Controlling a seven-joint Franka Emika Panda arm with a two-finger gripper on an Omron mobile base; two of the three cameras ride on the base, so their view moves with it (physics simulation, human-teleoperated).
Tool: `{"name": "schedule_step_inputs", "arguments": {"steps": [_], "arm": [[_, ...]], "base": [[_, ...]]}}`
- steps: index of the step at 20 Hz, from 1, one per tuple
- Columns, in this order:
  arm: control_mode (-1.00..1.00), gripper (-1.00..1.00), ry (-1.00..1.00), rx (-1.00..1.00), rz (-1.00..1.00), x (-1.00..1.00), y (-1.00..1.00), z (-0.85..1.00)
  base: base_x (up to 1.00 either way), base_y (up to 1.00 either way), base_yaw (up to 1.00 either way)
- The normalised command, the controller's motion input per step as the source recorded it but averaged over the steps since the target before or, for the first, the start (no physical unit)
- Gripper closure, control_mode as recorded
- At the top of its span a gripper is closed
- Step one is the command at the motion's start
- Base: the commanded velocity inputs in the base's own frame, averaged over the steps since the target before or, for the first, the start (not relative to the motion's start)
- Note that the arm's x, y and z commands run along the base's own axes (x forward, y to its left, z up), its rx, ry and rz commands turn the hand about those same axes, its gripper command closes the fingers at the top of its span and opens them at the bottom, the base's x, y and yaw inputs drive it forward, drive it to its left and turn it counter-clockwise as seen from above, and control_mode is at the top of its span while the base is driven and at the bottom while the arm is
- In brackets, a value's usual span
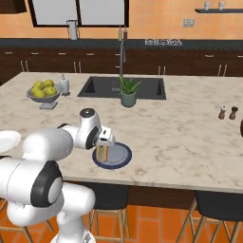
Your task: Place one bun and one sausage from the bowl on each plate.
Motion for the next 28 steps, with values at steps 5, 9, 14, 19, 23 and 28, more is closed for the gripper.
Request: {"name": "schedule_step_inputs", "arguments": {"steps": [5,9,14,19,23,28], "arm": [[-1.0,1.0,-0.04,0.0,0.0,0.0,0.0,-0.14],[-1.0,-1.0,0.0,0.0,0.0,0.0,0.0,0.0],[-1.0,-1.0,0.0,0.0,0.0,0.0,0.0,0.0],[-1.0,-1.0,0.0,0.0,0.0,0.0,0.0,0.0],[-1.0,-1.0,-0.05,0.0,-0.01,-0.37,0.0,0.17],[-1.0,-1.0,-0.12,0.0,-0.06,-1.0,0.29,0.87]], "base": [[0.0,0.0,0.0],[0.0,0.0,0.0],[0.0,0.0,0.0],[0.0,0.0,0.0],[0.0,0.0,0.0],[0.0,0.0,0.0]]}}
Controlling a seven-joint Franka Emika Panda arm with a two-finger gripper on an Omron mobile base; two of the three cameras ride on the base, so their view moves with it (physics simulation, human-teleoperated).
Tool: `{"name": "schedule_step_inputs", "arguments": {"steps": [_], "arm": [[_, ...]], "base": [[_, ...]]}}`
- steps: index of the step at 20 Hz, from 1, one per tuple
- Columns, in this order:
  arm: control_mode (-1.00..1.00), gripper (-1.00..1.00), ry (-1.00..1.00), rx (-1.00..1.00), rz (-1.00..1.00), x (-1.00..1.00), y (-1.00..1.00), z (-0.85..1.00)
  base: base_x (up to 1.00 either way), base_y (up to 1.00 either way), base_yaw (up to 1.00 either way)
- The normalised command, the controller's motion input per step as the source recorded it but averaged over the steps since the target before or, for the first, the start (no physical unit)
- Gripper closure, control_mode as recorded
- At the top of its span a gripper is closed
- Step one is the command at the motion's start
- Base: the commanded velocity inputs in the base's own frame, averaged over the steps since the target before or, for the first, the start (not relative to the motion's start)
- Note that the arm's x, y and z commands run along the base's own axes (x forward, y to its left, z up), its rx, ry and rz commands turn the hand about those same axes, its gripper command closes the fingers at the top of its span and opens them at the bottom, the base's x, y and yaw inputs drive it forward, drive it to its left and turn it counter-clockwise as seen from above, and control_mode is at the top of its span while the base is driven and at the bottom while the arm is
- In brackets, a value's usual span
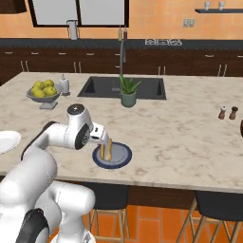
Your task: Place one bun and one sausage from the bowl on each plate.
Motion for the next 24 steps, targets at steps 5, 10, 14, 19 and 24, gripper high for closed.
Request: {"name": "schedule_step_inputs", "arguments": {"steps": [5,10,14,19,24], "arm": [[-1.0,-1.0,-0.1,0.0,-0.07,-0.99,0.49,1.0],[-1.0,-1.0,0.11,-0.01,0.04,-0.92,0.11,1.0],[-1.0,-1.0,0.24,-0.02,0.1,-0.67,0.09,1.0],[-1.0,-1.0,0.04,-0.01,0.01,-0.88,-0.13,0.96],[-1.0,-1.0,0.0,0.0,0.0,-0.69,-0.14,0.69]], "base": [[0.0,0.0,0.0],[0.0,0.0,0.0],[0.0,0.0,0.0],[0.0,0.0,0.0],[0.0,0.0,0.0]]}}
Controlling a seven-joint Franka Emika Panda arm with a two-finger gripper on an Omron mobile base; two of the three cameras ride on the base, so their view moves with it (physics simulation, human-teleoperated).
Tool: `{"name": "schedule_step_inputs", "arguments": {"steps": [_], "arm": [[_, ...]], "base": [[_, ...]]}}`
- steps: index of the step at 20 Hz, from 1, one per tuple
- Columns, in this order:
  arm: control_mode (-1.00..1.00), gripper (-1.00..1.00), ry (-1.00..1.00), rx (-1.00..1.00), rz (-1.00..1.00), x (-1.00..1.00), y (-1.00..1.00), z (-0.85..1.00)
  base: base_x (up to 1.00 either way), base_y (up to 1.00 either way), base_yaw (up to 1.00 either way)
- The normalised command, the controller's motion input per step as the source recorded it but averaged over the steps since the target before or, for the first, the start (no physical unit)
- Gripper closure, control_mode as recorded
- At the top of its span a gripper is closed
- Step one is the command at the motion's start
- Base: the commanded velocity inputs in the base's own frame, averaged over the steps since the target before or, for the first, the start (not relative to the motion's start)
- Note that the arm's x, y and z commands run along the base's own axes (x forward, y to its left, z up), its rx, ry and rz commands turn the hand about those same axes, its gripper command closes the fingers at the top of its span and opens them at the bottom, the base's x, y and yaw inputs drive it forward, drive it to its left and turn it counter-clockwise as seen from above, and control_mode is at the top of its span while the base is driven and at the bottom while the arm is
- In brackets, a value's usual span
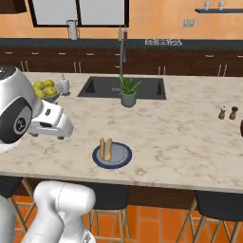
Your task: Place one bun and one sausage from the bowl on each plate.
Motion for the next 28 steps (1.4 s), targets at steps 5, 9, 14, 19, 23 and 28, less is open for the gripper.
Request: {"name": "schedule_step_inputs", "arguments": {"steps": [5,9,14,19,23,28], "arm": [[1.0,-1.0,0.0,0.0,0.0,0.0,0.0,0.0],[1.0,-1.0,0.0,0.0,0.0,0.0,0.0,0.0],[1.0,-1.0,0.0,0.0,0.0,0.0,0.0,0.0],[1.0,-1.0,0.0,0.0,0.0,0.0,0.0,0.0],[1.0,-1.0,0.0,0.0,0.0,0.0,0.0,0.0],[1.0,-1.0,0.0,0.0,0.0,0.0,0.0,0.0]], "base": [[-0.96,-0.71,-0.01],[-0.3,-1.0,-0.01],[0.05,-1.0,0.0],[0.15,-1.0,0.0],[0.27,-1.0,0.0],[0.36,-1.0,0.0]]}}
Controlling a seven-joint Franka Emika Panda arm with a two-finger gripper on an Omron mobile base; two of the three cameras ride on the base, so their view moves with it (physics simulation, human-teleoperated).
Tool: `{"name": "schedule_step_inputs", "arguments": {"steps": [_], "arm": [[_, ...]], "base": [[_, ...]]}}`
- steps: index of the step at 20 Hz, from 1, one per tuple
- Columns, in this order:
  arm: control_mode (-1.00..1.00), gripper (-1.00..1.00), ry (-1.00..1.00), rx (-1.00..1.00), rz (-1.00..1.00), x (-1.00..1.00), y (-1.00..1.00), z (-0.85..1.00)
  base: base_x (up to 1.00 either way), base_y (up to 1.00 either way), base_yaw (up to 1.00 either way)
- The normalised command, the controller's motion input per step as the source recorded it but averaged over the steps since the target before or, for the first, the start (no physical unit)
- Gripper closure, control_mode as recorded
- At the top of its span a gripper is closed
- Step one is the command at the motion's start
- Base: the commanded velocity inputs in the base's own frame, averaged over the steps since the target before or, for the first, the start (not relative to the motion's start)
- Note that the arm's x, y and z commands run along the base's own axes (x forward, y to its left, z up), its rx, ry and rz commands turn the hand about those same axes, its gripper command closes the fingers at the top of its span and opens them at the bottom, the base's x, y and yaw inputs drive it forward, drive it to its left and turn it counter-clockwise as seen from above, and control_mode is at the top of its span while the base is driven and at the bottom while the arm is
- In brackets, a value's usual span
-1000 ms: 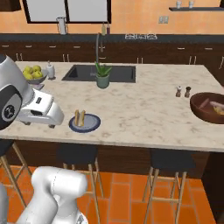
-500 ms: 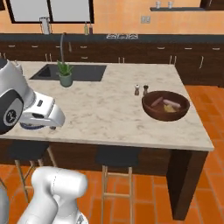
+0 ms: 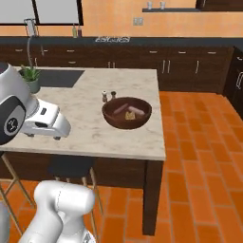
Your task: Place one bun and one sausage from the bowl on each plate.
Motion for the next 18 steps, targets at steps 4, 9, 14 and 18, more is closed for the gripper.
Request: {"name": "schedule_step_inputs", "arguments": {"steps": [4,9,14,18], "arm": [[1.0,-1.0,0.0,0.0,0.0,0.0,0.0,0.0],[1.0,-1.0,0.0,0.0,0.0,0.0,0.0,0.0],[1.0,-1.0,0.0,0.0,0.0,0.0,0.0,0.0],[1.0,-1.0,0.0,0.0,0.0,0.0,0.0,0.0]], "base": [[0.52,-1.0,0.0],[0.64,-1.0,0.28],[0.36,-0.73,0.66],[0.22,-0.7,0.71]]}}
